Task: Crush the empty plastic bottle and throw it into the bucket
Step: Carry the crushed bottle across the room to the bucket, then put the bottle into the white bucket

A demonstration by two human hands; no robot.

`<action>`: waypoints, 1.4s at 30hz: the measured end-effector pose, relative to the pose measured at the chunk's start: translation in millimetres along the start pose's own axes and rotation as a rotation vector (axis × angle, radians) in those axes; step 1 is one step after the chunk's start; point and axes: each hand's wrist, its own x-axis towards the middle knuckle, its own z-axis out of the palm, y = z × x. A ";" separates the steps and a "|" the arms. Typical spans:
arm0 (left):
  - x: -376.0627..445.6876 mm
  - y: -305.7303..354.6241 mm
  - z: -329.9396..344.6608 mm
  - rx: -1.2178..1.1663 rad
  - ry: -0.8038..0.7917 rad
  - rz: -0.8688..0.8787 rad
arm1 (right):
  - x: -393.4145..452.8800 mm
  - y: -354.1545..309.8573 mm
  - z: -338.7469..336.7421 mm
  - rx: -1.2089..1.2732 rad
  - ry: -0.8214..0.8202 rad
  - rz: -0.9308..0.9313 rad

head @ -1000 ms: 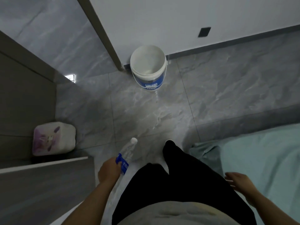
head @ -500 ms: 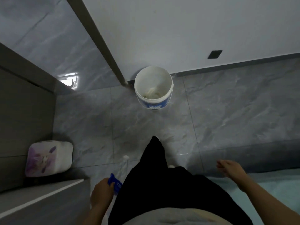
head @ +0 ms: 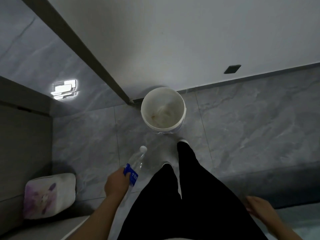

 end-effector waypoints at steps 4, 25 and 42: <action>23.6 31.3 -2.6 0.008 -0.046 -0.049 | 37.3 -71.9 -9.5 -0.038 0.005 -0.062; 303.1 139.4 62.7 -0.260 0.002 -0.048 | 264.3 -388.6 117.6 -0.324 -0.064 -0.544; 551.7 173.9 234.3 -0.190 -0.299 0.116 | 434.1 -387.0 217.9 -0.102 0.089 -0.860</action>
